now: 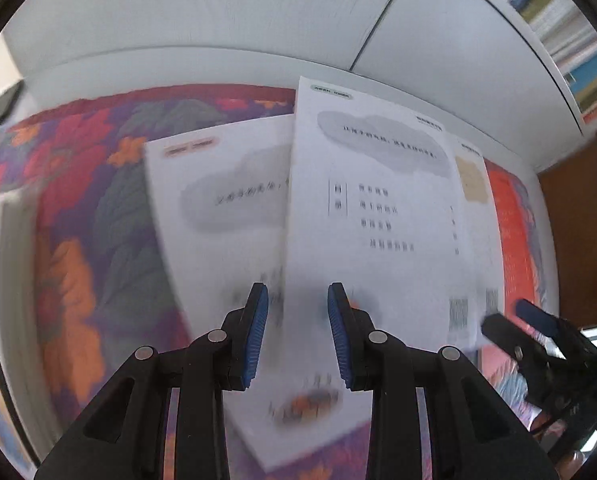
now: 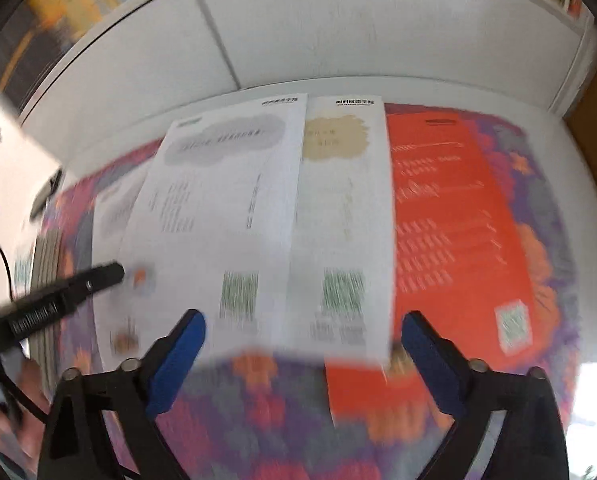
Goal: Organize books
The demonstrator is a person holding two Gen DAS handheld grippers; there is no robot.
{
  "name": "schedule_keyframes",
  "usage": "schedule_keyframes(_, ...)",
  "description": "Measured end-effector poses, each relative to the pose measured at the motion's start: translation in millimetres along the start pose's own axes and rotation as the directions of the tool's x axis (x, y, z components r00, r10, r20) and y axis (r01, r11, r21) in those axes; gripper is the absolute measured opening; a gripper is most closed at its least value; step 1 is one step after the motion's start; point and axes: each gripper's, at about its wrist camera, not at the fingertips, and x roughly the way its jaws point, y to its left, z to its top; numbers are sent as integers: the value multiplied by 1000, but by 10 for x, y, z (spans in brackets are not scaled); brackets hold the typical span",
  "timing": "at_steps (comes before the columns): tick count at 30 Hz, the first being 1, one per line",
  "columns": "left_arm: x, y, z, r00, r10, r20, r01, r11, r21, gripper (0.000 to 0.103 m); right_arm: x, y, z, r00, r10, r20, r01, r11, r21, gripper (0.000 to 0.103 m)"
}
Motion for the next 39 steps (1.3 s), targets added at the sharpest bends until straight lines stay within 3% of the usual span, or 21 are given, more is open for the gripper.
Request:
schedule_keyframes(1,10,-3,28,1000,-14,16,14,1000,-1,28,49,5,54,1000,20,1,-20,1000,15,80)
schedule_keyframes(4,46,-53,71,998,-64,7,64,998,11,35,173,-33,232,999,46,29,-47,997,54,79)
schedule_keyframes(8,54,-93,-44,991,-130,-10,130,991,4,37,175,183,223,991,130,-5,-130,991,-10,81)
schedule_keyframes(11,-8,-129,-279,994,-107,-28,107,994,24,37,143,303,63,997,78,-20,-79,994,-77,81)
schedule_keyframes(16,-199,-185,-1108,991,-99,-91,104,993,49,37,-96,279,-684,990,101,-94,-114,983,-145,81)
schedule_keyframes(18,-232,-200,-1502,985,-103,-140,109,993,38,37,-207,208,-1115,983,119,-141,-139,980,-141,81)
schedule_keyframes(21,-379,-289,-2078,984,-84,-155,96,993,68,37,-388,82,-1628,969,174,-178,-196,974,-116,81)
schedule_keyframes(23,-445,-337,-2323,984,-68,-167,83,993,83,37,-487,4,-1836,961,200,-193,-224,968,-113,73)
schedule_keyframes(25,-492,-330,-2459,985,-68,-157,79,995,61,37,-560,-113,-1976,958,211,-194,-235,966,-109,51)
schedule_keyframes(27,-482,-278,-2486,986,-79,-148,82,996,18,33,-527,-277,-1948,953,238,-186,-251,967,-51,42)
schedule_keyframes(30,-462,-180,-2507,984,-133,-122,130,991,-29,29,-423,-373,-1826,939,320,-127,-322,947,8,42)
schedule_keyframes(33,-535,57,-2533,974,-198,-107,185,975,-124,29,-402,-313,-1782,938,327,-120,-326,945,29,46)
schedule_keyframes(35,-536,30,-2549,971,-221,-94,206,967,-150,31,-411,-323,-1775,918,373,-134,-371,928,46,46)
schedule_keyframes(37,-535,47,-2549,968,-236,-90,219,960,-172,31,-408,-347,-1680,871,472,-138,-462,882,95,46)
schedule_keyframes(38,-538,70,-2555,965,-247,-88,229,956,-183,29,-493,-408,-1647,829,546,-124,-533,837,122,46)
schedule_keyframes(39,-544,106,-2561,961,-263,-86,243,950,-197,29,-596,-452,-1612,765,635,-102,-620,771,148,46)
